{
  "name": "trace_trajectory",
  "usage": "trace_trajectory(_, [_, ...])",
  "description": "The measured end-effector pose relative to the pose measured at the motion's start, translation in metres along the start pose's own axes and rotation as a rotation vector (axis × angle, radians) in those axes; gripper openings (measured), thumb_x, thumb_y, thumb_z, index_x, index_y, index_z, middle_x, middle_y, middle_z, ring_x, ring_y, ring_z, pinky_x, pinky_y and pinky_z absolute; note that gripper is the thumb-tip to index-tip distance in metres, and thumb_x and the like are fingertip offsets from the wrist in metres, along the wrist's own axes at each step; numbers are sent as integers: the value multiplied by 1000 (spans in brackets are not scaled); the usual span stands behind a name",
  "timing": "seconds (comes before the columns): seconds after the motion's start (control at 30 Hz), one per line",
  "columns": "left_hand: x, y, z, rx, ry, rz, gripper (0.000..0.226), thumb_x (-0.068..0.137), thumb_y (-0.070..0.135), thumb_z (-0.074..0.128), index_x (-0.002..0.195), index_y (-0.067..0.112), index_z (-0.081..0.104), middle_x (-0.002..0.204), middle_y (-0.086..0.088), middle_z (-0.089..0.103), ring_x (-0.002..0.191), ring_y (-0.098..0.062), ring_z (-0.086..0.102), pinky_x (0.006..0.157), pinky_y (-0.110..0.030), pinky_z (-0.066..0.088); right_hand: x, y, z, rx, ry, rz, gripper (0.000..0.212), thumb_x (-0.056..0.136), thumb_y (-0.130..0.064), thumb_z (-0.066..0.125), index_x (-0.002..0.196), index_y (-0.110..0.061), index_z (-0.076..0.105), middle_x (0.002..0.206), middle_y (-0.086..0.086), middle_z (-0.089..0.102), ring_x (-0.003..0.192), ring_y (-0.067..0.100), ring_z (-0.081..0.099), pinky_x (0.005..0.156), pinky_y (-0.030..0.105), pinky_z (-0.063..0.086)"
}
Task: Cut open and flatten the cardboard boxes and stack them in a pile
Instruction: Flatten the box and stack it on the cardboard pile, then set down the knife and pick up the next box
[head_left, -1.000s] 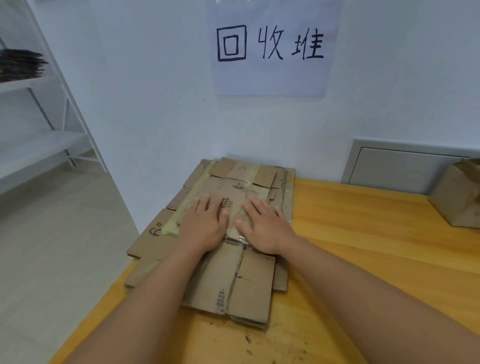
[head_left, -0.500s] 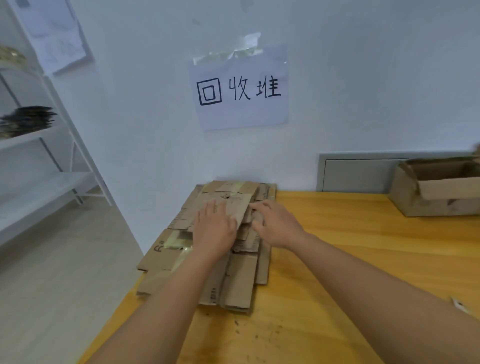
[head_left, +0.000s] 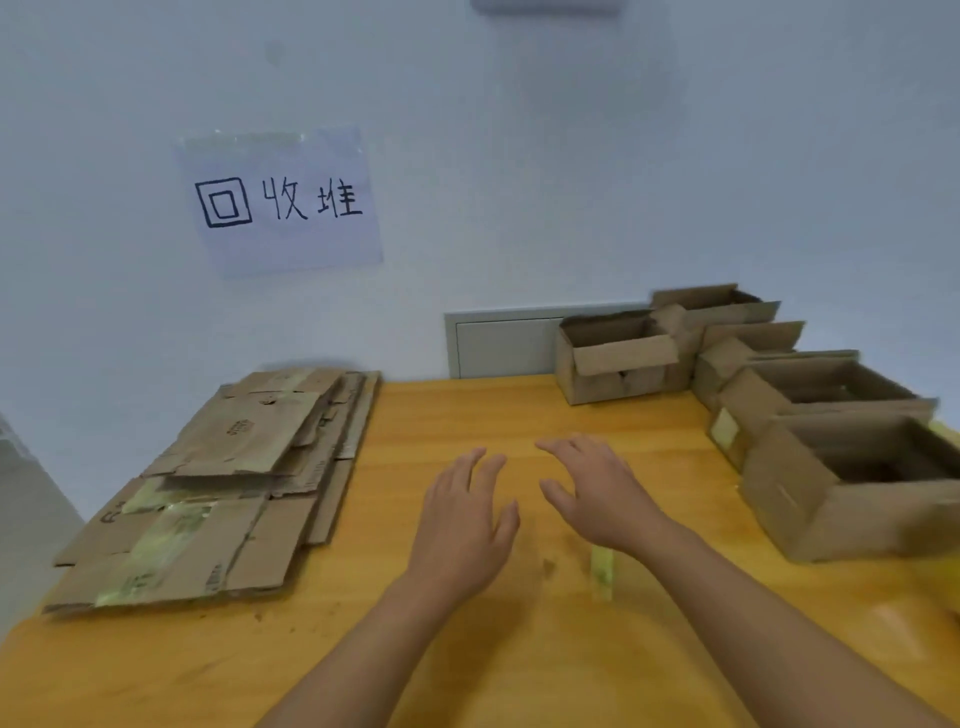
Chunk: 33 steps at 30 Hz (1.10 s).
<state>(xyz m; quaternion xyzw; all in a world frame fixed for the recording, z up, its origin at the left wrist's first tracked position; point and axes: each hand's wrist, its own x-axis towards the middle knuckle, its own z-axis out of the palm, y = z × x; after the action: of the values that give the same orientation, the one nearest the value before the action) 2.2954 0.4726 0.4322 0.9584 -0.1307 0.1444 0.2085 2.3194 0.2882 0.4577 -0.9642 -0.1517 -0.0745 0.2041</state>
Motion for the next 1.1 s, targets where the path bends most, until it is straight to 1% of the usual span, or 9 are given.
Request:
trace_trajectory(0.27, [-4, 117, 30, -114, -60, 258, 51, 100, 43, 45, 149, 29, 34, 156, 6, 27, 143, -12, 24, 115, -31, 24, -103, 71, -79, -87, 183, 71, 47, 100, -41, 47, 145, -30, 43, 148, -8, 42, 146, 16, 24, 119, 42, 24])
trace_trajectory(0.37, [-1, 153, 47, -160, -104, 295, 52, 100, 43, 46, 149, 30, 34, 155, 8, 27, 143, -12, 25, 114, -30, 26, -132, 96, -103, -116, 283, 90, 44, 99, -36, 52, 141, -26, 49, 143, -4, 49, 144, 18, 30, 118, 45, 30])
trace_trajectory(0.5, [10, 200, 75, -218, -194, 291, 55, 100, 43, 48, 150, 33, 28, 154, 10, 26, 130, -16, 44, 97, -29, 41, -151, 136, -135, -86, 404, 192, 42, 96, -33, 55, 136, -21, 54, 136, -1, 53, 139, 22, 34, 113, 47, 35])
trace_trajectory(0.63, [27, 230, 100, -268, -232, 266, 65, 98, 46, 52, 150, 46, 13, 156, 8, 20, 104, -17, 59, 79, -27, 48, -150, 178, -163, -128, 346, 401, 49, 97, -40, 51, 143, -25, 45, 148, 2, 42, 139, 24, 32, 114, 47, 34])
trace_trajectory(0.7, [34, 242, 107, -293, -265, 215, 70, 96, 48, 55, 149, 52, 9, 160, 6, 11, 115, -21, 57, 86, -30, 50, -146, 196, -172, -139, 280, 512, 54, 96, -45, 49, 146, -27, 40, 152, 5, 37, 139, 29, 34, 112, 48, 36])
trace_trajectory(0.8, [45, 253, 116, -291, -309, 156, 63, 97, 44, 57, 148, 48, 19, 163, 0, 8, 129, -25, 49, 86, -29, 46, -136, 219, -174, -168, 95, 672, 65, 94, -57, 46, 152, -35, 30, 157, 10, 29, 140, 36, 34, 112, 52, 35])
trace_trajectory(0.93, [53, 253, 118, -320, -173, 184, 30, 99, 30, 54, 127, 34, 43, 130, 4, 52, 100, -14, 55, 80, -29, 51, -120, 231, -170, -139, -50, 713, 67, 92, -68, 41, 151, -38, 32, 157, 7, 35, 139, 34, 39, 112, 51, 37])
trace_trajectory(1.03, [57, 245, 112, -327, -123, 123, 15, 99, 28, 55, 109, 31, 45, 100, 7, 60, 82, -11, 58, 71, -38, 55, -112, 226, -170, -71, 3, 647, 62, 94, -61, 45, 148, -30, 41, 153, 4, 43, 137, 29, 42, 111, 47, 40])
trace_trajectory(1.1, [59, 236, 103, -350, -71, 108, 12, 99, 28, 55, 102, 28, 44, 87, 7, 60, 72, -10, 57, 61, -34, 51, -109, 218, -169, -19, 41, 612, 60, 94, -58, 48, 146, -28, 45, 151, 3, 45, 135, 27, 44, 109, 46, 41])
